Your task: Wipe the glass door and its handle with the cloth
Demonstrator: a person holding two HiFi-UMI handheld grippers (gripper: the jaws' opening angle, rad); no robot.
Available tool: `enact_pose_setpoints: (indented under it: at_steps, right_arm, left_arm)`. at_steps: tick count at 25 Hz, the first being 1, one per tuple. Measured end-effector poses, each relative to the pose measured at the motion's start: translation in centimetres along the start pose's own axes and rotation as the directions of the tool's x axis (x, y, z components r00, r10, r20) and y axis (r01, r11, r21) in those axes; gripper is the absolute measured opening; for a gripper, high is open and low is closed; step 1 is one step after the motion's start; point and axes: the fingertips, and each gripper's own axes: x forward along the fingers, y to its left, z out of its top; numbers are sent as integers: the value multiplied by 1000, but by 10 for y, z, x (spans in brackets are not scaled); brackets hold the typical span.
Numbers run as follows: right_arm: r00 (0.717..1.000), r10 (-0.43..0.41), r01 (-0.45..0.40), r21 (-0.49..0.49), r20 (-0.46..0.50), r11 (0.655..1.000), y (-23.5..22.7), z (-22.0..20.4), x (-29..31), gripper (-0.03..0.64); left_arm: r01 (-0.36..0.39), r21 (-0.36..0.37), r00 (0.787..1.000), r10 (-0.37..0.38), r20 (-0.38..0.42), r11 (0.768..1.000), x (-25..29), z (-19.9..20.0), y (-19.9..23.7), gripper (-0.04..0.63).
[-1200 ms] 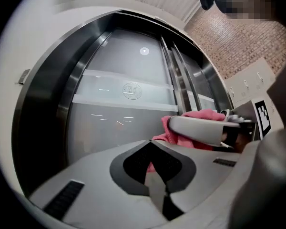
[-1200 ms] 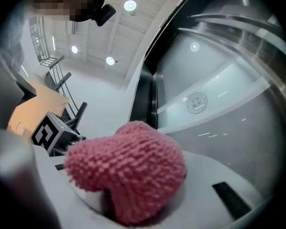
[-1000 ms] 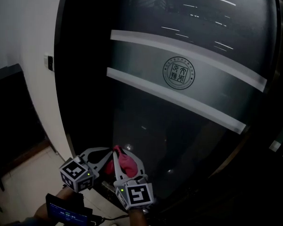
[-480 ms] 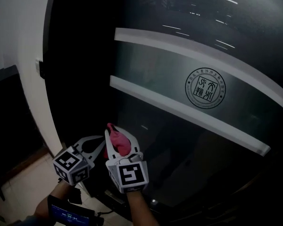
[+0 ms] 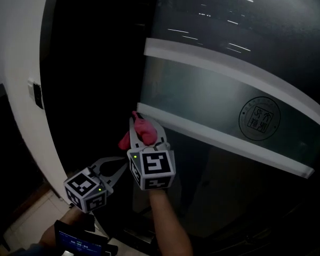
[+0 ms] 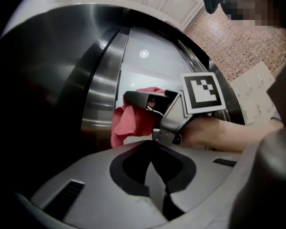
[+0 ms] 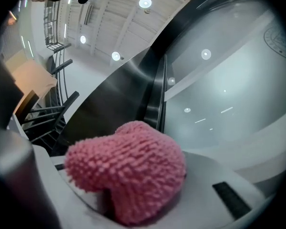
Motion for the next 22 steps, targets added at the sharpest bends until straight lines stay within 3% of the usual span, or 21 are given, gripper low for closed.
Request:
enact_pose_setpoints:
  at_steps: [7, 12, 17, 22]
  right_arm:
    - [994, -113, 113, -68, 4, 991, -52, 10, -33, 52]
    - [968, -251, 248, -154, 2, 957, -117, 29, -118, 52]
    - [914, -405, 389, -231, -24, 892, -190, 47, -225, 54]
    - [826, -560, 523, -286, -59, 803, -258, 59, -333, 52]
  left_arm:
    - [112, -25, 994, -112, 17, 993, 39, -6, -16, 17]
    - [238, -51, 971, -236, 31, 970, 80, -4, -82, 17]
    - [335, -53, 942, -332, 44, 941, 114, -3, -148, 17]
    - [387, -64, 922, -384, 49, 920, 140, -2, -202, 17]
